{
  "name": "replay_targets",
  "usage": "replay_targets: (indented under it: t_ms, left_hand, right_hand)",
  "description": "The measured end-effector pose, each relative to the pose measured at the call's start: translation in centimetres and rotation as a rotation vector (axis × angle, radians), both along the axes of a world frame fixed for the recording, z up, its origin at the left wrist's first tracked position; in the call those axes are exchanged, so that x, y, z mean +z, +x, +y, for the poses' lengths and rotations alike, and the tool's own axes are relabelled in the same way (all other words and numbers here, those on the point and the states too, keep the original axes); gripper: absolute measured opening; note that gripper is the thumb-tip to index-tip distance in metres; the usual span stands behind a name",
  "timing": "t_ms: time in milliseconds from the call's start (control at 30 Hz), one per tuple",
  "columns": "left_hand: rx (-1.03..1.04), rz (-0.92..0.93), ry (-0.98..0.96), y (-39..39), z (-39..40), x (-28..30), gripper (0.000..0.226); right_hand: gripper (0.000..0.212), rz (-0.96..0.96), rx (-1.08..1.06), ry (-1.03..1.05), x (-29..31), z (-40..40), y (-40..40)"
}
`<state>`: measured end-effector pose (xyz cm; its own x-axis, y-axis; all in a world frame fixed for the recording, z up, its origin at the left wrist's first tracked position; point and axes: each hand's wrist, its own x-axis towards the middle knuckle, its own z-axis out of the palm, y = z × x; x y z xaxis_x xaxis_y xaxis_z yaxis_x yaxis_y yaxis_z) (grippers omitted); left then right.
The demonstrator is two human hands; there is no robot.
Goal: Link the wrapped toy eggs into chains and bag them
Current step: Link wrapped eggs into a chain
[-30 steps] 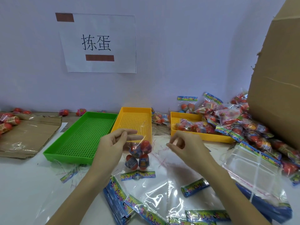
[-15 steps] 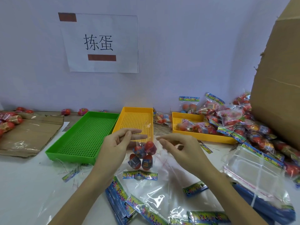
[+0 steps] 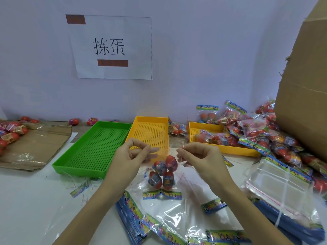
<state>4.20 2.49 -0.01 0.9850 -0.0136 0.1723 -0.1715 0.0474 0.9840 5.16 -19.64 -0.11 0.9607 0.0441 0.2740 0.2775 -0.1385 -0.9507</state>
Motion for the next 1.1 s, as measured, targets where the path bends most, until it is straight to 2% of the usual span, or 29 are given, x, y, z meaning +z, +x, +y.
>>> replay_targets:
  t_ms: [133,267,467,600,1100]
  left_hand:
    - [0.102,-0.033,0.089,0.6,1.0,-0.5,0.009]
    - [0.023,-0.016,0.037,0.8,2.1,-0.4,0.012]
    - [-0.103,-0.055,0.079,1.0,3.3,0.0,0.022]
    - [-0.108,-0.103,0.099,0.9,3.7,0.1,0.021]
    - [-0.087,-0.291,0.349,0.9,4.2,0.1,0.03]
  right_hand:
    - [0.012,0.048,0.063,0.021,-0.1,-0.5,0.2]
    - [0.015,0.055,0.105,0.017,-0.1,-0.8,0.4]
    - [0.018,0.048,0.15,0.062,0.3,-1.4,0.5]
    - [0.018,0.031,0.194,0.062,0.3,-1.5,0.5]
    - [0.028,-0.166,0.167,-0.199,0.2,-1.5,0.5]
